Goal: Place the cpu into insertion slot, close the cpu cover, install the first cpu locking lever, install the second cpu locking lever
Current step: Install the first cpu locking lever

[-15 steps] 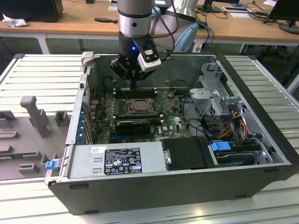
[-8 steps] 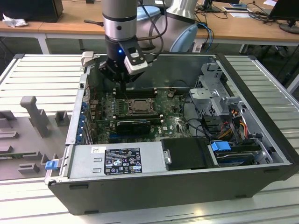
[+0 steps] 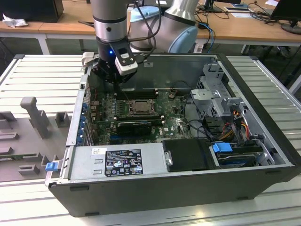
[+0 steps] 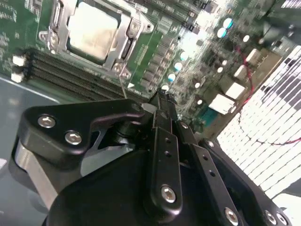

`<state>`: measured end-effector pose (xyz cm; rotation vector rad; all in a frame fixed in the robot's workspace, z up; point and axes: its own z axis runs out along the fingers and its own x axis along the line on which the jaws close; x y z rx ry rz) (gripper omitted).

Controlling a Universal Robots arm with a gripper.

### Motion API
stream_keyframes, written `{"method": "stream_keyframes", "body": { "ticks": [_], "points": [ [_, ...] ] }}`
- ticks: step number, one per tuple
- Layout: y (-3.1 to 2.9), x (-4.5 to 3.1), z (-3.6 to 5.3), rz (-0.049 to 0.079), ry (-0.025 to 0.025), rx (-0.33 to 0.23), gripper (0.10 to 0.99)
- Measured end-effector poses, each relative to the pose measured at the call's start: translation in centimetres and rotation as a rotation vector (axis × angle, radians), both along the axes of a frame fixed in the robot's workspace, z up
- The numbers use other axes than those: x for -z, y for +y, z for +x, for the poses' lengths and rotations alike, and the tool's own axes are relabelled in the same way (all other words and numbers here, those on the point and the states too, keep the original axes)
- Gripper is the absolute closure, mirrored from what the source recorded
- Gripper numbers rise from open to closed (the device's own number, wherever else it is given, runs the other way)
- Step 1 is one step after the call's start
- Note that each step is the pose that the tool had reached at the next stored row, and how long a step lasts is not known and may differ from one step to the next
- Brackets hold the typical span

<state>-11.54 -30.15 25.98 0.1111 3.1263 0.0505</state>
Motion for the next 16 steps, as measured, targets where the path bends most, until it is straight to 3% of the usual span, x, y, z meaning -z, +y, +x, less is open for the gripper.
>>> {"method": "stream_keyframes", "body": {
  "ticks": [3,16],
  "points": [
    [1.23,0.27,-0.04,0.0,0.0,-0.001,0.98],
    [1.28,0.47,0.69,0.0,0.0,-0.003,0.98]
  ]
}}
